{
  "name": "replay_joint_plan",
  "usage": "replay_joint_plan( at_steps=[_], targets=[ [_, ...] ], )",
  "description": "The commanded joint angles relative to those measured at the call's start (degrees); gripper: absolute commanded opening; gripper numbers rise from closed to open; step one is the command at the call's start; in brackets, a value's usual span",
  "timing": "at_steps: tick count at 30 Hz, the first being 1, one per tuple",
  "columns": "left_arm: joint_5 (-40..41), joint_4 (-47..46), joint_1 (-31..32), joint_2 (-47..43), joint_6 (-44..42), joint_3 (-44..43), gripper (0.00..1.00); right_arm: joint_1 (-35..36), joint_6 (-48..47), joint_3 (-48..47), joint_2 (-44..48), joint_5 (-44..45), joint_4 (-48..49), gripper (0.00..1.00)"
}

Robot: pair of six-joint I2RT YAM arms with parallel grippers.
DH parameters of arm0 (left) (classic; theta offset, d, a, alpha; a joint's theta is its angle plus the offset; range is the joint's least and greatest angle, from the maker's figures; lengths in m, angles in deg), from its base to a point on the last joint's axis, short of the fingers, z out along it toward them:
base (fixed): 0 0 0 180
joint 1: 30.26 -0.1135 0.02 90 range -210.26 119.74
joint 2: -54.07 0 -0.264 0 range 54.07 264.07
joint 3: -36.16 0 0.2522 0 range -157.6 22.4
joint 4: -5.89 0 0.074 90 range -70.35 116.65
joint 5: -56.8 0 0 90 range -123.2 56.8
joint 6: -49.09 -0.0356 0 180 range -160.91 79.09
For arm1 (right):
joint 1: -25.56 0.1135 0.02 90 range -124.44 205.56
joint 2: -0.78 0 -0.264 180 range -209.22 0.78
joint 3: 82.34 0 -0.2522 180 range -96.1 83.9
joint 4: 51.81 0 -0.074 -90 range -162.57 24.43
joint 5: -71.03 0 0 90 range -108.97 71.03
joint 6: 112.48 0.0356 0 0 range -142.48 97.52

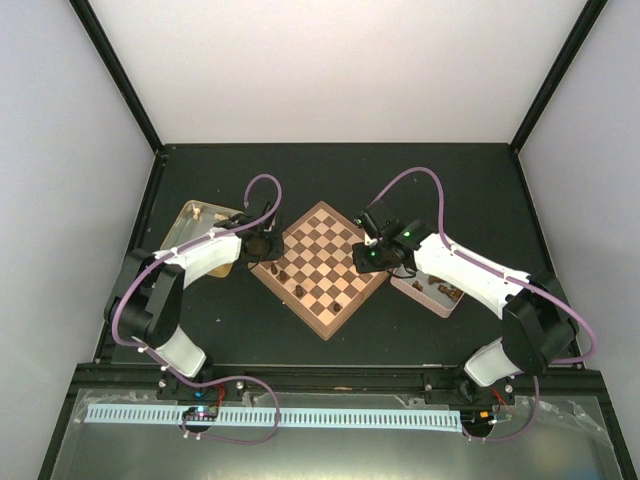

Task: Set up the chess pieces on the board
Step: Move the chess piece to the chessboard.

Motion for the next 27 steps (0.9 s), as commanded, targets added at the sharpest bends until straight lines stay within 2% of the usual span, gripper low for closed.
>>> replay_joint_plan(
  at_steps=[1, 8, 11, 18, 24, 27],
  targets=[
    [-0.59, 0.49, -0.22, 0.69, -0.64, -2.19, 0.25, 0.31, -0.15, -0.08, 0.35, -0.11, 0.09, 0.11],
    [1.66, 2.43, -0.22, -3.87, -0.46, -4.37, 0.47, 0.33, -2.62, -2.11, -4.77, 4.77, -5.91, 0.11],
    [1.36, 2.82, -0.22, -7.23, -0.08, -4.54, 0.53, 0.31, -3.7, -3.3, -7.17, 5.05, -7.24, 0.11],
    [-0.38, 4.32, -0.22, -15.91, -0.65, -3.33, 0.55, 0.4, -5.26, -6.51, -12.61, 4.65, -9.98, 0.16],
    [-2.49, 5.93, -0.26, -21.54, -1.78, -2.61, 0.56, 0.81, -5.15, -8.25, -14.11, 4.34, -10.62, 0.3],
    [-2.67, 6.33, -0.22, -22.89, -2.35, -2.6, 0.56, 1.16, -4.5, -8.47, -13.98, 3.79, -10.15, 0.32]
  ],
)
